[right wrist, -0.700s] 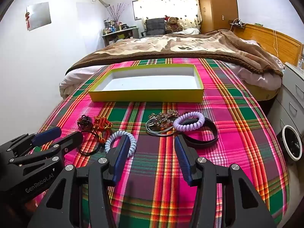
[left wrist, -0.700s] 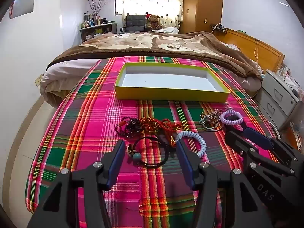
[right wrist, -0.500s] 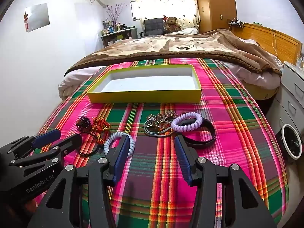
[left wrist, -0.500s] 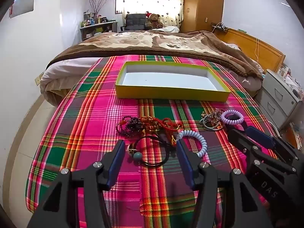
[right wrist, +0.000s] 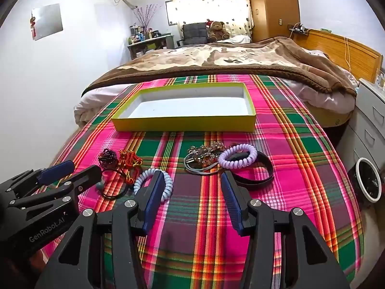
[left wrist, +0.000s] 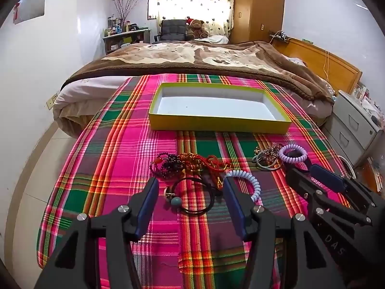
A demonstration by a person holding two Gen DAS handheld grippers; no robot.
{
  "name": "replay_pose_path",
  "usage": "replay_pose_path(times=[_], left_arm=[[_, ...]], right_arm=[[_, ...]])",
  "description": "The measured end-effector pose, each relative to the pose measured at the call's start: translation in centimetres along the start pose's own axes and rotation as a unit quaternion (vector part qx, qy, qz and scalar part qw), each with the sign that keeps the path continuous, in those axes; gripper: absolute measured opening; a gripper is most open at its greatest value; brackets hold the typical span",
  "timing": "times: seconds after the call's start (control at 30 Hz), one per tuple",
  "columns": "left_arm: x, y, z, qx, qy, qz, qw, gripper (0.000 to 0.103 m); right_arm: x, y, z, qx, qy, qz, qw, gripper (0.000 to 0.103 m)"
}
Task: Organize jewelry
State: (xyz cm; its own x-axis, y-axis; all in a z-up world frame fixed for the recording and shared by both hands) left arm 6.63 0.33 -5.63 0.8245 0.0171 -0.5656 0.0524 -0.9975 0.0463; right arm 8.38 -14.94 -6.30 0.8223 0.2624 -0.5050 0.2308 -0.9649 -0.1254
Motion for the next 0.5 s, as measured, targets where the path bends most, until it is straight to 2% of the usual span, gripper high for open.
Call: replay_pose_path(times=[0.5], left_arm=[[-0.28, -0.1, 0.02, -0.001, -0.003, -0.003, 1.0, 0.057]], right_arm=[[-0.15, -0.09, 0.04, -0.001, -0.001, 0.002, 1.0, 0.05]])
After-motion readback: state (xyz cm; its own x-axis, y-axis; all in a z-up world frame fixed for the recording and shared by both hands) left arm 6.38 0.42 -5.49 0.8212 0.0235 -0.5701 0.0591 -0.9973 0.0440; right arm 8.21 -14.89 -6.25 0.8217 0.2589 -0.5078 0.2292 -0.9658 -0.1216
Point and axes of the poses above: each gripper's, at about its wrist camera, not at the fingertips, and x roughly the way its jaws point, y to its right, z to its underside, the point moved 9 cm from there along x, roughly the way its jaws point, and after that the axes turned 10 degrees about y, right-handed, at the moved point
